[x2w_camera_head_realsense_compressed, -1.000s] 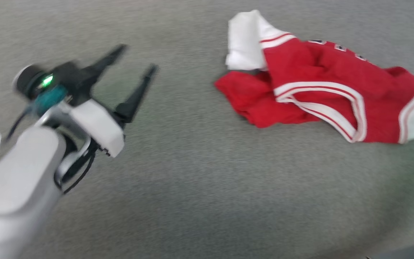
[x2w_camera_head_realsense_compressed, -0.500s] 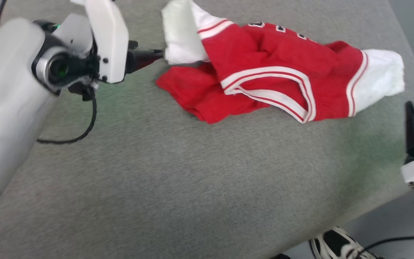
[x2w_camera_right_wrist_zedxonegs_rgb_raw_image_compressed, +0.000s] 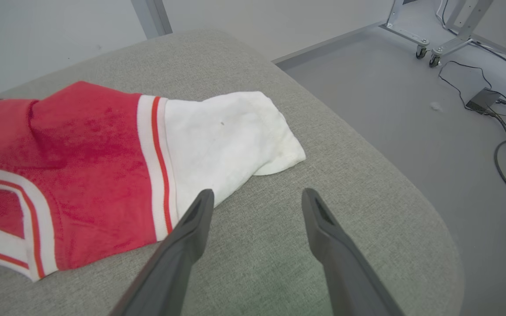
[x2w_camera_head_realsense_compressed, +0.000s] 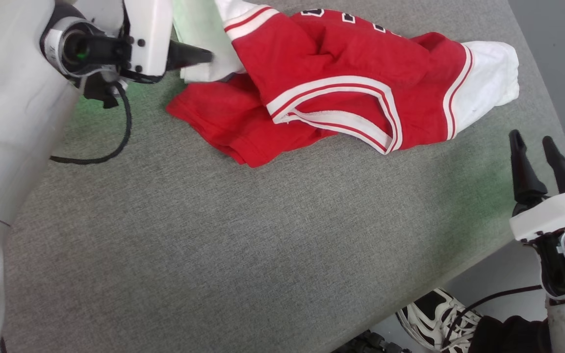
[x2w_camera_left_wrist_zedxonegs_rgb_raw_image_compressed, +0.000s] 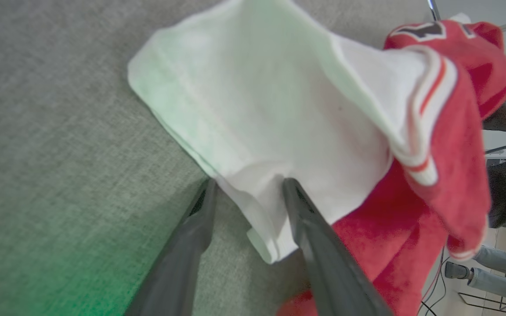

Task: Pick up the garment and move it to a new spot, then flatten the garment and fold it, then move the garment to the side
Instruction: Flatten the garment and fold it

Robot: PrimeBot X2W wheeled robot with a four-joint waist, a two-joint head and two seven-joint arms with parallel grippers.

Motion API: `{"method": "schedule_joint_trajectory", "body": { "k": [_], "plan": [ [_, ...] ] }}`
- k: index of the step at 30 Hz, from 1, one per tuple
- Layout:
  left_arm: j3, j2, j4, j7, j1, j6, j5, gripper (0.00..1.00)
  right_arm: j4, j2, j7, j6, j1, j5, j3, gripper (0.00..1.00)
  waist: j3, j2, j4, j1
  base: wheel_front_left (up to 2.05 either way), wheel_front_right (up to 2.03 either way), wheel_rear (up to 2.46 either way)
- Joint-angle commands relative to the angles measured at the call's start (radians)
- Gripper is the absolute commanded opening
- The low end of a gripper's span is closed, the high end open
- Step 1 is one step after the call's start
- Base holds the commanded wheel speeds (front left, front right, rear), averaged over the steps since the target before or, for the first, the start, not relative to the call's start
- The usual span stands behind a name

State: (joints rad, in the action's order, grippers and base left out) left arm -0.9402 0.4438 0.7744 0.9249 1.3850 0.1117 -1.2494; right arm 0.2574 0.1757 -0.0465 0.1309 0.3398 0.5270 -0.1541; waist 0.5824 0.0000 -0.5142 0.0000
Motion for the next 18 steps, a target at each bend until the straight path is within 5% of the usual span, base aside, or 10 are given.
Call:
{"method": "schedule_joint_trajectory", "body": {
  "k": [1, 4, 18],
  "plan": [
    [-0.021, 0.004, 0.021, 0.018, -0.030, -0.004, 0.008, 0.43, 0.002, -0.003, 0.006, 0.000, 0.005, 0.004, 0.006, 1.00, 0.005, 0.0000, -0.005, 0.0000, 0.00, 0.00, 0.00],
    [-0.019, -0.008, 0.028, 0.035, -0.039, 0.006, -0.016, 0.00, 0.014, 0.004, 0.016, 0.000, 0.015, 0.011, 0.012, 1.00, 0.010, 0.0000, -0.006, 0.0000, 0.00, 0.00, 0.00],
    [0.018, 0.005, 0.007, -0.031, 0.011, 0.019, -0.048, 0.00, -0.012, 0.037, 0.008, 0.000, 0.021, -0.007, -0.011, 1.00, -0.014, 0.0000, 0.063, 0.0000, 0.00, 0.00, 0.00]
  ]
}}
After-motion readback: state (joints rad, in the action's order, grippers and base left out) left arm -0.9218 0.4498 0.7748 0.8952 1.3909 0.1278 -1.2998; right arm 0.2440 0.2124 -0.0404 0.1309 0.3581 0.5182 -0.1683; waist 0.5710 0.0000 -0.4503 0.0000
